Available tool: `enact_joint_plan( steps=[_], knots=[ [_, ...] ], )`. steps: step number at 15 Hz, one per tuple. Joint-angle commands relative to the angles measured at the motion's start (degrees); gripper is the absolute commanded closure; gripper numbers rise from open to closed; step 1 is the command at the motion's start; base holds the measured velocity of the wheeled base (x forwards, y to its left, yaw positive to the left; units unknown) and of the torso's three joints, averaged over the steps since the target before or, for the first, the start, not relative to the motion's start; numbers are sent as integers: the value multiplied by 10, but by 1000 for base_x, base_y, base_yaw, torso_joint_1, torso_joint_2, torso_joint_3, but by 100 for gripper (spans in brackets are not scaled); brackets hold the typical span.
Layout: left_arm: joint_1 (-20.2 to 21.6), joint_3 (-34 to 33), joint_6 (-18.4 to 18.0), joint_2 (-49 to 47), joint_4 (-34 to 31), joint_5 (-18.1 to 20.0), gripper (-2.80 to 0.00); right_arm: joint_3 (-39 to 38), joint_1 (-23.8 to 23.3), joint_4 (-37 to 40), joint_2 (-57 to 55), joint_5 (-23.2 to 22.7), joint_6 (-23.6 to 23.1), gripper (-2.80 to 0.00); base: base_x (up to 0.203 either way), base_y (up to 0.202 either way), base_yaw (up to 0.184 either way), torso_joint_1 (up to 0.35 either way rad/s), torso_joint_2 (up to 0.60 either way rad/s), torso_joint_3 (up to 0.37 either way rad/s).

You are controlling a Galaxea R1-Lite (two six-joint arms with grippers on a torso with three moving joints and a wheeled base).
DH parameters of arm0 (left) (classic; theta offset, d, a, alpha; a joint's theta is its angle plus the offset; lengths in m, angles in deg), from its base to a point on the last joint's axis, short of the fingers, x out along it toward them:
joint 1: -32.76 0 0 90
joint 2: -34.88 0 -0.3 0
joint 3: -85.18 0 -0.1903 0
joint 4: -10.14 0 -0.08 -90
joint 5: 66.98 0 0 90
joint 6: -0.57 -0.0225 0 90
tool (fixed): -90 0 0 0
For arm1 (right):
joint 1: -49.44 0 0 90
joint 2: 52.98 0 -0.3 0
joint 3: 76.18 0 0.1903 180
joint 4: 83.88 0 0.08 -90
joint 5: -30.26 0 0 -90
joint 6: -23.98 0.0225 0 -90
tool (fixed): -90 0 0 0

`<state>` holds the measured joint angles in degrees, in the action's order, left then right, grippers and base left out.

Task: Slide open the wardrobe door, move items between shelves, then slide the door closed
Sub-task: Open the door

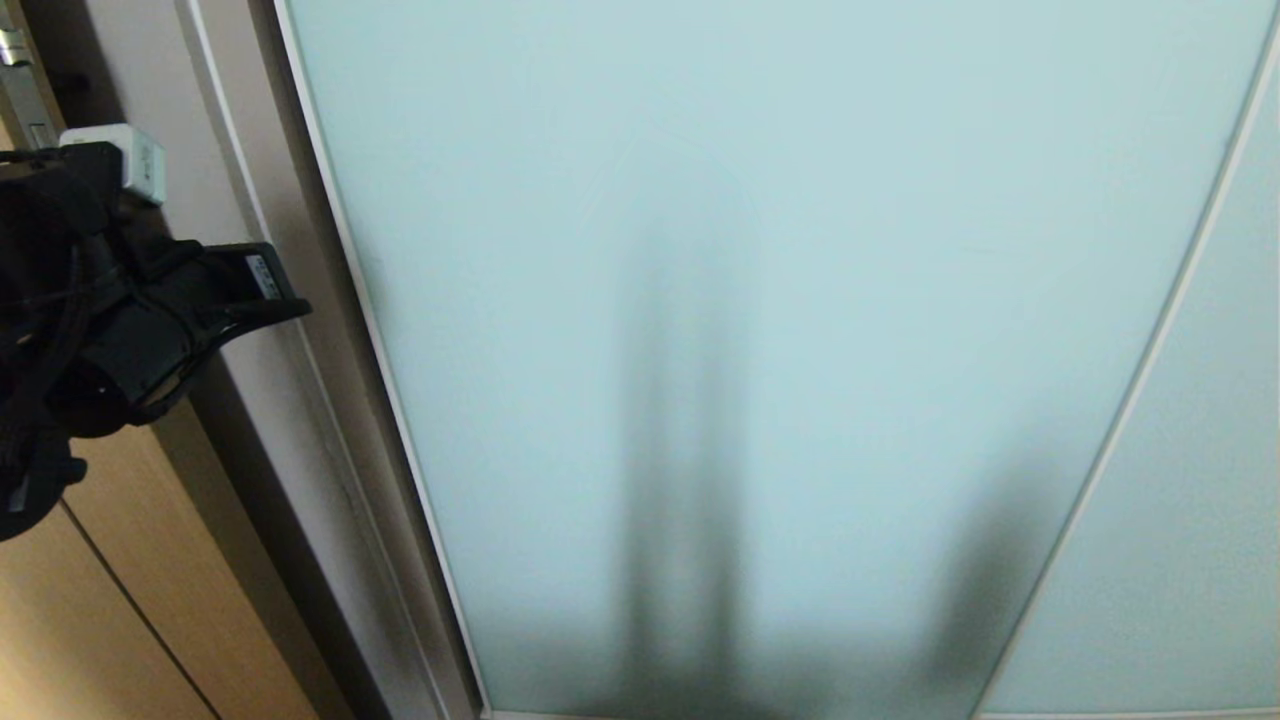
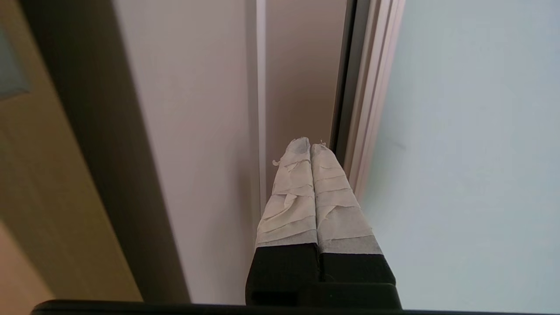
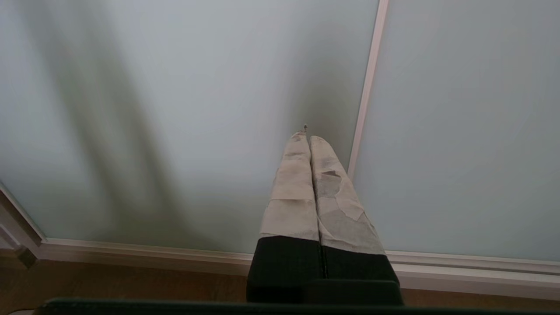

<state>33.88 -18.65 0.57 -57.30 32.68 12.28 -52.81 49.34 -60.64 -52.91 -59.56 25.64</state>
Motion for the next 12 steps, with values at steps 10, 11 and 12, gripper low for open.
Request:
enact_joint_plan(
  steps=[10, 11, 12],
  knots=[
    [-6, 54, -8, -84, 12, 3, 0, -1, 0, 0, -1, 0, 0, 0, 0, 0, 0, 0, 0, 0],
    [-11, 57, -8, -95, 23, 3, 0, -1, 0, 0, -1, 0, 0, 0, 0, 0, 0, 0, 0, 0],
    [-16, 59, -8, -102, 33, 3, 0, -1, 0, 0, -1, 0, 0, 0, 0, 0, 0, 0, 0, 0]
  ],
)
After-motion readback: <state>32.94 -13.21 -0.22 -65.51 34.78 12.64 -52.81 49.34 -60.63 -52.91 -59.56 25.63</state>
